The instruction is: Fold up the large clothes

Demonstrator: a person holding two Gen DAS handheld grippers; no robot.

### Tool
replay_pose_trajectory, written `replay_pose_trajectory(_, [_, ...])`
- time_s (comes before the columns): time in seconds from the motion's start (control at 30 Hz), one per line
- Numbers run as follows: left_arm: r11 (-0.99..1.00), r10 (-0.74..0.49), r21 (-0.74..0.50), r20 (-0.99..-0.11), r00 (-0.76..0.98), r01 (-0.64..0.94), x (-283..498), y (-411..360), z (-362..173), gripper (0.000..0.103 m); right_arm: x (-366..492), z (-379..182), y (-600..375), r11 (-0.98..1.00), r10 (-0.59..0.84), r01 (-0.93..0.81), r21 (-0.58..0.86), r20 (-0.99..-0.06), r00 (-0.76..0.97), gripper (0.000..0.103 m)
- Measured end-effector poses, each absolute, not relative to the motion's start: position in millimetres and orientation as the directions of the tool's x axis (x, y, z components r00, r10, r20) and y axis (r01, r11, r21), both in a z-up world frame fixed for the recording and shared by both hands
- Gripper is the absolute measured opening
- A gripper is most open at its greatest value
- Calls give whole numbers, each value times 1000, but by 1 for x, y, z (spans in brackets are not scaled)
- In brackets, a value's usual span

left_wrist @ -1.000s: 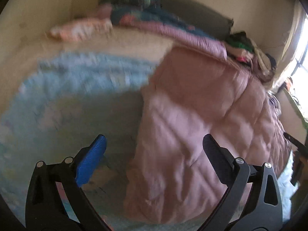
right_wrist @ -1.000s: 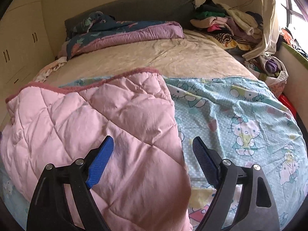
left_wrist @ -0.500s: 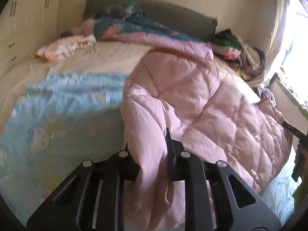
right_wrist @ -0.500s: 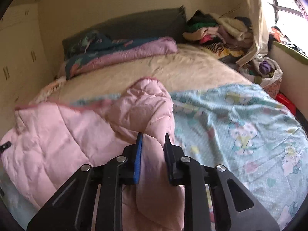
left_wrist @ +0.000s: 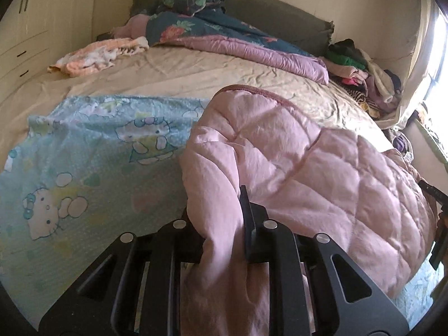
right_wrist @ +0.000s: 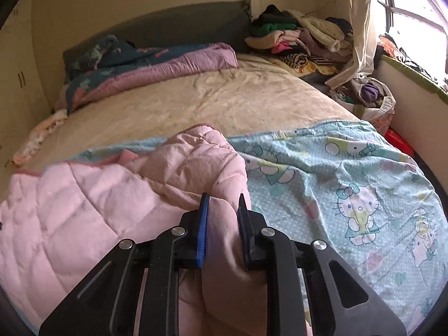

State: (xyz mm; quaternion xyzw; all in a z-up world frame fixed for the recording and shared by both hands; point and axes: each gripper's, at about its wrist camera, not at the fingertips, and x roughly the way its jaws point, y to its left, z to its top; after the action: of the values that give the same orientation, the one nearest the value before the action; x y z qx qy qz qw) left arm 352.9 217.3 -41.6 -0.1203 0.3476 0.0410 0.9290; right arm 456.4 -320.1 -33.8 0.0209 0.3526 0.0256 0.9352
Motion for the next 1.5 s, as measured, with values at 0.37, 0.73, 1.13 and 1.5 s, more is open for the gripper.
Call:
replay_pose_trajectory(0.37, [972,3,-169,-678,735,-160,356,212,-50,15,467,-69,-331,998,36,16,65,-727,686,19])
replay_pose_trajectory(0.73, [971,59,-126,-695,716,-203,345,210,-39,63,428,-42,-351,996,45,21,85,-700,713,82])
replay_pose_trajectory(1.13, [965,48,-155,-685,727,-210,303,197,-11,94,355,-8,-365,973,190,-53,224,-653,733,98])
replay_pose_trajectory(1.5, [964,50,-160,-677,735,-214,262,179,-7,94,305,-15,-366,969,208,-65,239,-640,740,99])
